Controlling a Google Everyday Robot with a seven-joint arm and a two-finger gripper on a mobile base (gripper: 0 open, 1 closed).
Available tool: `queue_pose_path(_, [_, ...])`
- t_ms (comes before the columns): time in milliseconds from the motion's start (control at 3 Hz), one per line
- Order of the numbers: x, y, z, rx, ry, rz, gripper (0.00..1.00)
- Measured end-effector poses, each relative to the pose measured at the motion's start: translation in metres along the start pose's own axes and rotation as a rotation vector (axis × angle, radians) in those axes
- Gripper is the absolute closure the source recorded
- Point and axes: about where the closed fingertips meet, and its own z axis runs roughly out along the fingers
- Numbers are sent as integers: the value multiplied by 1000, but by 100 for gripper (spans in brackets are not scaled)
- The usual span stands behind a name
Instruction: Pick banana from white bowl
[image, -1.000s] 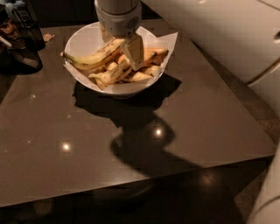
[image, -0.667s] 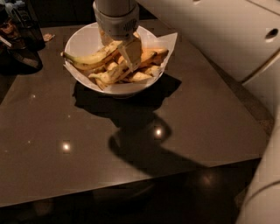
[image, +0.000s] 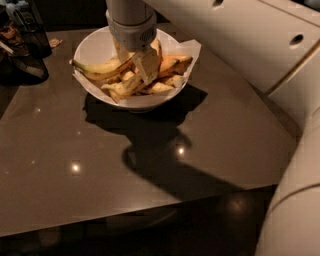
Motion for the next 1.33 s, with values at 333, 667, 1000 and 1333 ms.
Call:
queue_pose_path(333, [-4,1,9,-16,-13,-7,41])
queue_pose_path(667, [-7,4,16,-31,-24,-8,40])
queue_pose_path(1000, [-8,7,24,-47,-33,-10,41])
queue_pose_path(1333, [-9,13,34,-67,-47,-4,41])
